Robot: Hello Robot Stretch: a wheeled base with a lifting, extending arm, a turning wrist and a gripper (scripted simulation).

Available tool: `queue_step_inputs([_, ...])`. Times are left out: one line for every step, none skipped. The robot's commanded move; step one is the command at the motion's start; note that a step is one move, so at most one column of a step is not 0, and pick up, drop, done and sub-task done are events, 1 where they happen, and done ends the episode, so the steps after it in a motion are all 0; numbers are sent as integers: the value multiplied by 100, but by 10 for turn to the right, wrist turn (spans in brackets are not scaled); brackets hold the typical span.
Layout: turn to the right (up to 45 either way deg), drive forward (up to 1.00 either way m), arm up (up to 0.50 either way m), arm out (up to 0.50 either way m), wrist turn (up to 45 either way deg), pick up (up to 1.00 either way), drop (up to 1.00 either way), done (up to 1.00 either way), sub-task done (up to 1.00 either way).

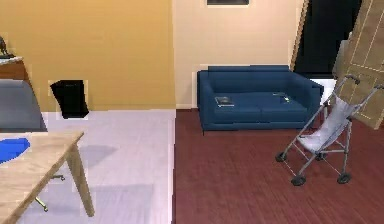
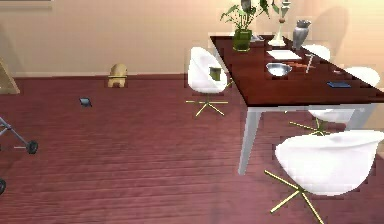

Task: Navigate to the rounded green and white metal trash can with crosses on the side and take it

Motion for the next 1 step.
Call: queue_step_inputs([-30,0,0,0,0,0,0,0,0])
